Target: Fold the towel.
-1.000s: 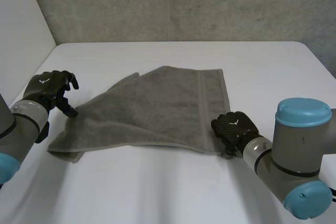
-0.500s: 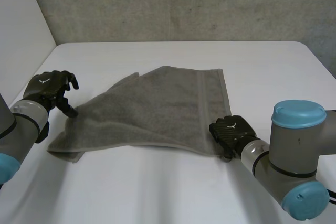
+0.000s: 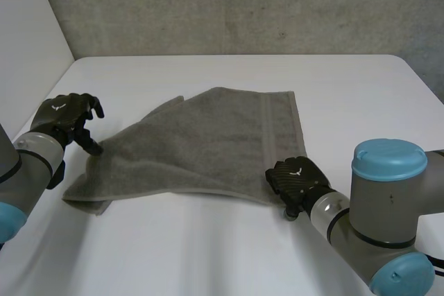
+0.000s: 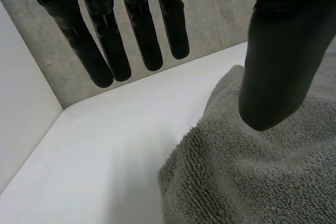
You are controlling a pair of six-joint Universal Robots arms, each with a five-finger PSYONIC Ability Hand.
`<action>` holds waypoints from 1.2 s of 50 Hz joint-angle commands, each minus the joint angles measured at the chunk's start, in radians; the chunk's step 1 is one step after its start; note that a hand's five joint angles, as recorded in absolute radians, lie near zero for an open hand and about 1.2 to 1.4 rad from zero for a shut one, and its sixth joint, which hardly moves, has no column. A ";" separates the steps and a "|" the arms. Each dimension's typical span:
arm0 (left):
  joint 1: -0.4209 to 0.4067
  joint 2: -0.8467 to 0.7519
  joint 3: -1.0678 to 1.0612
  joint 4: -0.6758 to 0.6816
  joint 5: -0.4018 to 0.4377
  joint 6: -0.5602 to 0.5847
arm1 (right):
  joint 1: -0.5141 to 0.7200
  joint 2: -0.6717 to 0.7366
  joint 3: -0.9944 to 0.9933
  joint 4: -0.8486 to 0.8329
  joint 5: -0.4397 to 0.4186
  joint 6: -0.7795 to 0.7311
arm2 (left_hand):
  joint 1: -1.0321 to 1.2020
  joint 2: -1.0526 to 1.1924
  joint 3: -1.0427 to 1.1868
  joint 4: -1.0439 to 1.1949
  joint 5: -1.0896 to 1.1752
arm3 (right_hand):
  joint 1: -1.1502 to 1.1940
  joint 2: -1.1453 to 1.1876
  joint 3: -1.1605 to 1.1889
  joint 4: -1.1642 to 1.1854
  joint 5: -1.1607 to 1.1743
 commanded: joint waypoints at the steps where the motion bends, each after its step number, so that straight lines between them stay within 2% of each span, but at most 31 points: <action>1: 0.000 0.000 0.000 0.000 0.000 0.000 | 0.004 0.006 -0.012 -0.005 0.000 -0.002 | -0.102 -0.101 -0.096 -0.111 -0.259 | 0.006 0.010 0.003 0.006 0.006; 30: -0.002 -0.002 0.000 0.000 0.000 -0.001 | -0.011 0.072 -0.075 -0.012 0.006 -0.005 | -0.102 -0.101 -0.096 -0.111 -0.259 | 0.018 0.022 0.015 0.018 0.017; 49: -0.003 -0.002 0.000 0.000 0.000 -0.001 | -0.011 0.089 -0.107 -0.025 0.020 -0.007 | -0.102 -0.101 -0.096 -0.111 -0.259 | 0.165 0.169 0.161 0.164 0.164; 54: -0.003 -0.002 -0.001 0.000 0.000 0.000 | -0.013 0.092 -0.109 -0.025 0.018 -0.007 | -0.102 -0.101 -0.096 -0.111 -0.259 | 0.244 0.248 0.241 0.244 0.243; 56: -0.003 -0.002 0.000 0.000 0.000 0.000 | -0.013 0.098 -0.109 -0.023 0.014 -0.005 | -0.102 -0.101 -0.096 -0.111 -0.259 | 0.428 0.432 0.425 0.428 0.427; 57: -0.003 -0.002 0.000 0.000 0.000 0.000 | -0.013 0.098 -0.109 -0.023 0.014 -0.005 | -0.102 -0.101 -0.096 -0.111 -0.259 | 0.429 0.433 0.426 0.429 0.428; 58: -0.003 -0.002 0.000 0.000 0.000 0.000 | -0.013 0.098 -0.109 -0.022 0.009 -0.005 | -0.102 -0.101 -0.096 -0.111 -0.259 | 0.589 0.593 0.585 0.589 0.588; 60: -0.003 -0.002 0.000 0.000 0.000 0.000 | -0.011 0.097 -0.110 -0.020 0.004 0.001 | -0.102 -0.101 -0.096 -0.111 -0.259 | 0.639 0.643 0.636 0.639 0.639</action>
